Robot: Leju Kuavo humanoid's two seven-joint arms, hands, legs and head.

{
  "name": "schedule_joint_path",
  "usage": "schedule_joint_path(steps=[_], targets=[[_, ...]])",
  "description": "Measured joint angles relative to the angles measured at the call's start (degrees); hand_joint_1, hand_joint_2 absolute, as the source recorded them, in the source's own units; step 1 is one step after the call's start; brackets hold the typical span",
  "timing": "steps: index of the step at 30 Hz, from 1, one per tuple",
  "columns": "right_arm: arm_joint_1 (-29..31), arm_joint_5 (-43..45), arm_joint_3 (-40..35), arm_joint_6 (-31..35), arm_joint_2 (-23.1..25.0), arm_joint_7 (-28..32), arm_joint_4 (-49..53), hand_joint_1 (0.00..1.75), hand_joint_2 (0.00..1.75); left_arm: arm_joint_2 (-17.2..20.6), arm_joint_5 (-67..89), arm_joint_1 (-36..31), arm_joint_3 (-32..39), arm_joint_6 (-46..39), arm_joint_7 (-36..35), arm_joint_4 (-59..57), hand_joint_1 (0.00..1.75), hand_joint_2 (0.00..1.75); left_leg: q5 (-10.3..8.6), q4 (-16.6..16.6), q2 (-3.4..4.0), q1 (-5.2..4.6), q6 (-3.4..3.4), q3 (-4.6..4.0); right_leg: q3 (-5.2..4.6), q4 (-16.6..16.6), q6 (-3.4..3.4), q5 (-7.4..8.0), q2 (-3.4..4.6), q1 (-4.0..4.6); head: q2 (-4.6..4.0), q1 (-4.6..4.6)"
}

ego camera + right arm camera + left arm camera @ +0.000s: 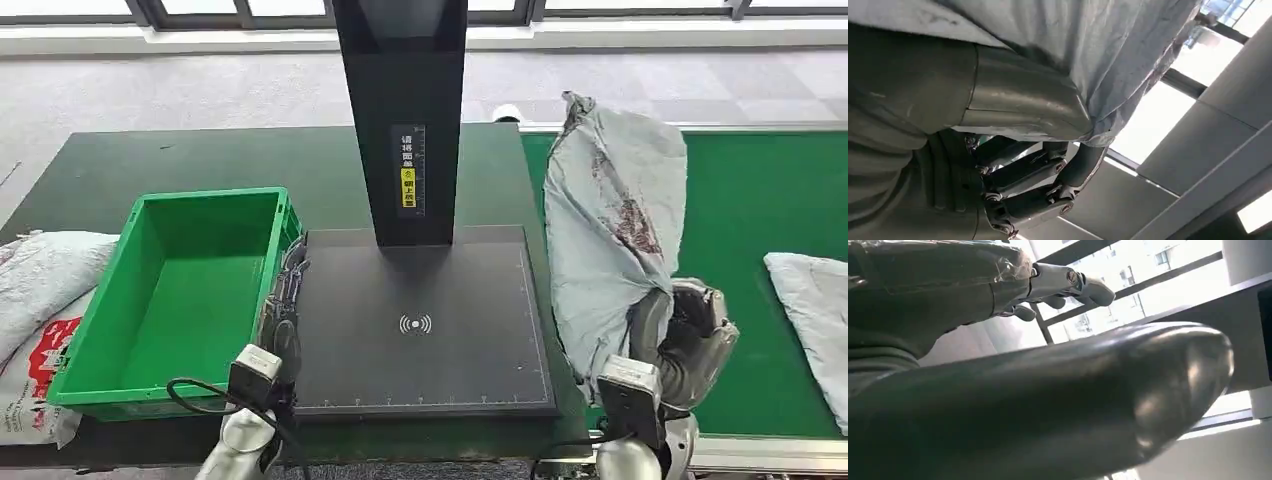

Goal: Moved the parcel from conveyor to table for the left to box.

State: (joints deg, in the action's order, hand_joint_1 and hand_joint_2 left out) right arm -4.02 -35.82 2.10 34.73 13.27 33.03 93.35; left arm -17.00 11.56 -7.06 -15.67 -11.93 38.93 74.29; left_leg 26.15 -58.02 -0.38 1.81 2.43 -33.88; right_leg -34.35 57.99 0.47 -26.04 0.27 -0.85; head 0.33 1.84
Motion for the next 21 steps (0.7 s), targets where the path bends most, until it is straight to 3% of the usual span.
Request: schedule_joint_path(steps=[2, 5, 12, 16, 21], targets=[[0.7, 0.5, -0.3, -2.0, 0.0, -0.6, -0.2, 1.75, 1.75, -0.1, 0.1, 0.0, 0.0, 0.3, 0.0, 0.0, 0.0, 0.0, 0.0, 0.0, -0.01, 0.0, 0.0, -0.04, 0.0, 0.0, 0.0, 0.0, -0.01, 0.0, 0.0, 0.0], [5.2, 3.2, -2.4, -9.9, 0.0, -0.9, -5.4, 1.75, 1.75, -0.5, 0.2, -0.5, 0.0, 1.3, -0.1, -0.4, 0.0, 0.0, 0.01, 0.0, 0.12, 0.0, 0.0, -0.23, 0.01, 0.0, 0.01, 0.03, 0.12, 0.0, 0.02, 0.0], [17.5, 14.1, -8.7, -28.5, 4.2, 1.3, -33.2, 1.75, 1.75, -2.4, -3.1, -4.3, 0.0, 0.5, -0.7, -4.0, 0.0, 0.0, -0.29, 0.0, -0.01, 0.11, 0.09, -0.02, -0.03, 0.0, -0.08, 0.21, 0.0, 0.12, 0.0, 0.0], [19.7, 22.2, -16.7, -32.3, 6.5, -1.2, -43.9, 1.75, 1.75, -3.1, -7.1, -6.1, -0.2, -3.8, -2.6, -6.0, 0.0, 0.0, -0.29, 0.0, 0.0, 0.21, 0.13, -0.04, -0.1, 0.0, -0.15, 0.23, 0.04, 0.23, 0.0, 0.02], [21.3, 23.3, -22.0, -33.7, 6.8, -2.0, -50.7, 1.75, 1.75, -3.1, -8.5, -6.6, -0.6, -5.3, -2.3, -7.0, 0.0, 0.0, -0.27, 0.0, -0.03, 0.21, 0.15, -0.14, -0.14, 0.0, -0.15, 0.21, 0.02, 0.21, 0.02, 0.02]])
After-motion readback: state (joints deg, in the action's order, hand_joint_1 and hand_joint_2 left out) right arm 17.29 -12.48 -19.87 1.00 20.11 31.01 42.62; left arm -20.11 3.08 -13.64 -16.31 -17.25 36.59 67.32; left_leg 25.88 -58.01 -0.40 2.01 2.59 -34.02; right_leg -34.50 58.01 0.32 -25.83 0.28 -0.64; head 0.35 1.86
